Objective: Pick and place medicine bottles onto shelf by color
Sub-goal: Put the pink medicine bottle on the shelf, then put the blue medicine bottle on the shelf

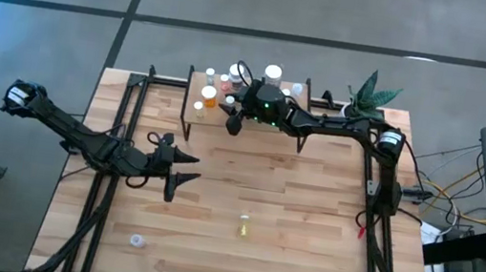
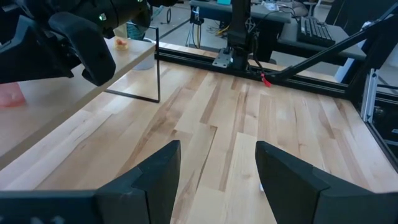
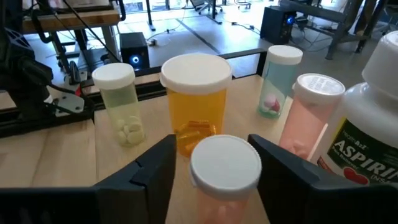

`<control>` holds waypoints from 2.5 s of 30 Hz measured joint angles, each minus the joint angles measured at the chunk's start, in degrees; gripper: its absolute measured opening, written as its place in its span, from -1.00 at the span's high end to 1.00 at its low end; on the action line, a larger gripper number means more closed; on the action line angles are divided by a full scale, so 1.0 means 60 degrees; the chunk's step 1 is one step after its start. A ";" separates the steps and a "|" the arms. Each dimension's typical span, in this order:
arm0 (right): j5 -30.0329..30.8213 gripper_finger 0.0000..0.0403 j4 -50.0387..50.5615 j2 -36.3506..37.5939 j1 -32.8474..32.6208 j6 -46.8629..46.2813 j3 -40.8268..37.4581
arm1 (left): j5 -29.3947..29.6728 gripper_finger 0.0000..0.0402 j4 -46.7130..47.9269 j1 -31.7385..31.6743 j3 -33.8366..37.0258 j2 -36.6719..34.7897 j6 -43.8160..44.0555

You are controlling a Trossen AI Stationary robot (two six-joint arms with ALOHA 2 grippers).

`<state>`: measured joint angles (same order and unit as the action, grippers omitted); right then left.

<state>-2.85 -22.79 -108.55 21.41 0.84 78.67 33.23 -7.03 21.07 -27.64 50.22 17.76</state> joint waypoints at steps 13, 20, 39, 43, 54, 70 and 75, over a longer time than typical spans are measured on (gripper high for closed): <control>0.0011 -0.24 0.0669 0.0309 0.0000 -0.0139 0.0000 | 0.0000 0.04 -0.0070 0.0001 0.0000 0.0000 0.0011; 0.0030 -0.41 0.0762 0.0462 0.0000 -0.0128 0.0000 | -0.0011 0.04 -0.0242 -0.0002 -0.0004 0.0000 0.0011; 0.0236 -0.59 0.1552 0.1576 -0.0177 0.0055 -0.0004 | -0.0011 0.04 -0.0247 -0.0002 -0.0004 0.0000 -0.0001; 0.0229 -0.59 0.1819 0.1889 -0.0417 0.0072 -0.0004 | -0.0011 0.04 -0.0244 0.0002 -0.0004 0.0000 -0.0004; 0.0232 -0.59 0.2717 0.2728 -0.1098 0.0256 -0.0004 | -0.0069 0.04 -0.0254 0.0005 -0.0004 0.0044 0.0022; 0.0253 -0.59 0.5135 0.3891 -0.2578 0.0063 -0.0122 | -0.0546 0.04 0.0180 0.0009 -0.0004 -0.0409 -0.0016; 0.0329 -0.58 0.5114 0.4396 -0.3080 0.0013 -0.0828 | -0.0546 0.04 0.0714 0.0009 -0.0004 -0.0847 -0.0016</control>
<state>-0.88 7.90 -82.18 2.93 0.92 73.71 29.95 -2.75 21.12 -27.66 45.13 17.66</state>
